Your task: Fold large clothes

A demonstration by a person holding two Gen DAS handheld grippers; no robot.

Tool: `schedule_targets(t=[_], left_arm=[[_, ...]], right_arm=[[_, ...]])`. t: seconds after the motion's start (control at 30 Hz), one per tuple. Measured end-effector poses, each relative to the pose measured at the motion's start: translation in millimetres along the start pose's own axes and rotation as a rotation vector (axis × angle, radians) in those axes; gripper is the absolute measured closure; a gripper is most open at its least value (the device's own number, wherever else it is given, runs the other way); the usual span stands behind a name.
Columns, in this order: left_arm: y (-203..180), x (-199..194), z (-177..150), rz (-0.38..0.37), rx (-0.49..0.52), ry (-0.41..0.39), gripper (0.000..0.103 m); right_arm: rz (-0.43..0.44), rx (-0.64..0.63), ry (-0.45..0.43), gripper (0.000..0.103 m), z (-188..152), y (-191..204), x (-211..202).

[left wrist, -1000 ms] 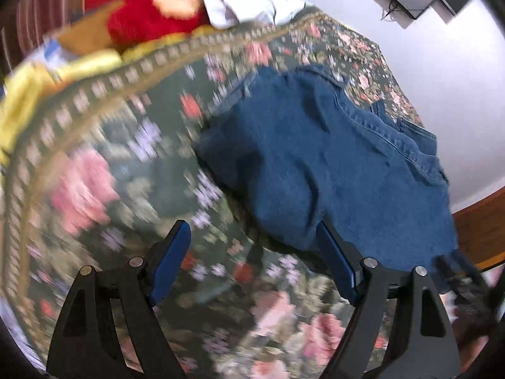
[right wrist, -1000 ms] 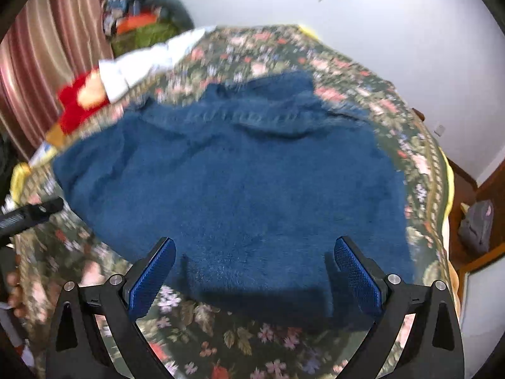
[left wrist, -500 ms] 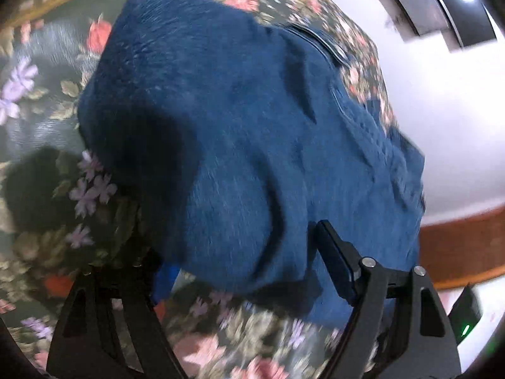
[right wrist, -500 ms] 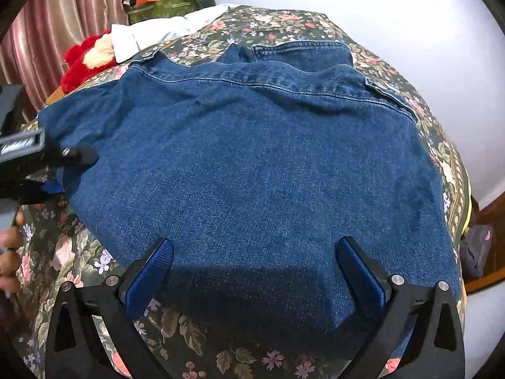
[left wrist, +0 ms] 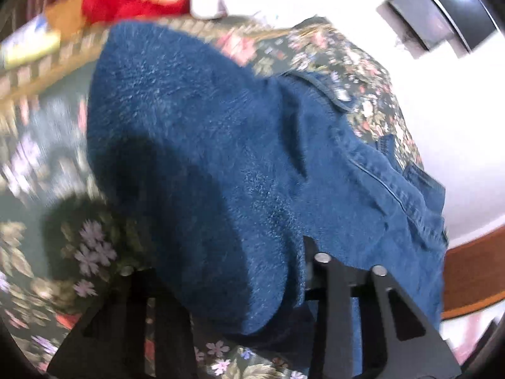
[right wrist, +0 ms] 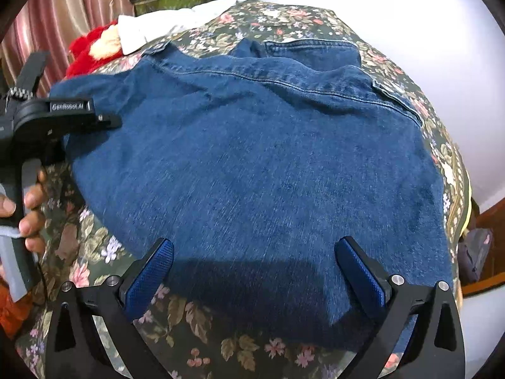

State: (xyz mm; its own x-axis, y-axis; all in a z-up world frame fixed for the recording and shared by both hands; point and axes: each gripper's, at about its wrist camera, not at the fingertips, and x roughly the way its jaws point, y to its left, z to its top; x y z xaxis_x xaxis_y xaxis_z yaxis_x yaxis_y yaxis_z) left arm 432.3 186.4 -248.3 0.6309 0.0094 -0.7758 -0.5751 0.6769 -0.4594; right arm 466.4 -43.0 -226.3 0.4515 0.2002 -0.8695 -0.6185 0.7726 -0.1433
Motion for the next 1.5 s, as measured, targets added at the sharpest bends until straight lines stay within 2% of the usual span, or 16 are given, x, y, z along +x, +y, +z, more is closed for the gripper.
schedule_targets(t=[0.07,0.1,0.23,0.4,0.53,0.63,0.83,0.93,1.0,1.17,1.33,1.43,1.5], left_arm=[[-21.1,-11.1,-1.2,0.054,0.12,-0.057,0.072],[-26.3,-16.7,-1.2,0.061,0.148,-0.074,0.073],[-37.5,-52.1,3.9,0.014,0.184,-0.151,0.074],[-42.9,-98.0,-1.9,0.02,0.276,-0.254,0.074],[-38.6,-119.7,-4.8,0.048,0.32,-0.302,0.074],[-25.6,-122.5,-4.6,0.07,0.318,-0.31,0.074],[-8.1,-122.0,-14.5,0.106,0.32,-0.295,0.075],[-16.4,-123.0,-14.9,0.109,0.352,-0.311,0.075],[-29.6,-127.2,-15.1,0.108,0.393,-0.334,0.075],[-82.9,-142.6,-21.5,0.064,0.513,-0.399,0.076],[-159.9,-154.9,-55.1,-0.029,0.691,-0.461,0.076],[-198.6,-147.6,-88.8,-0.096,0.817,-0.424,0.076],[-216.6,-131.1,-112.7,-0.123,0.915,-0.336,0.076]], right_arm=[[0.001,-0.019,0.009,0.0,-0.9,4.3,-5.6],[0.002,-0.025,0.009,0.0,-0.9,6.1,-9.2],[0.012,-0.003,-0.05,0.0,7.2,7.6,-31.0],[0.04,0.095,-0.111,0.0,33.2,8.5,-41.6],[0.106,0.163,-0.057,0.0,48.5,28.7,-16.6],[0.14,0.126,0.01,0.0,45.4,57.6,10.2],[0.155,0.055,0.043,0.0,40.8,85.9,27.8],[0.247,0.085,0.08,0.0,42.7,68.5,21.8],[0.294,0.125,0.067,0.001,41.7,54.7,9.2],[0.24,0.232,-0.058,0.001,12.4,-4.4,-45.9],[0.182,0.409,-0.172,0.001,-35.5,-83.2,-106.3],[0.139,0.492,-0.194,0.001,-62.5,-123.2,-131.6],[0.107,0.523,-0.199,0.001,-78.0,-139.8,-141.3]])
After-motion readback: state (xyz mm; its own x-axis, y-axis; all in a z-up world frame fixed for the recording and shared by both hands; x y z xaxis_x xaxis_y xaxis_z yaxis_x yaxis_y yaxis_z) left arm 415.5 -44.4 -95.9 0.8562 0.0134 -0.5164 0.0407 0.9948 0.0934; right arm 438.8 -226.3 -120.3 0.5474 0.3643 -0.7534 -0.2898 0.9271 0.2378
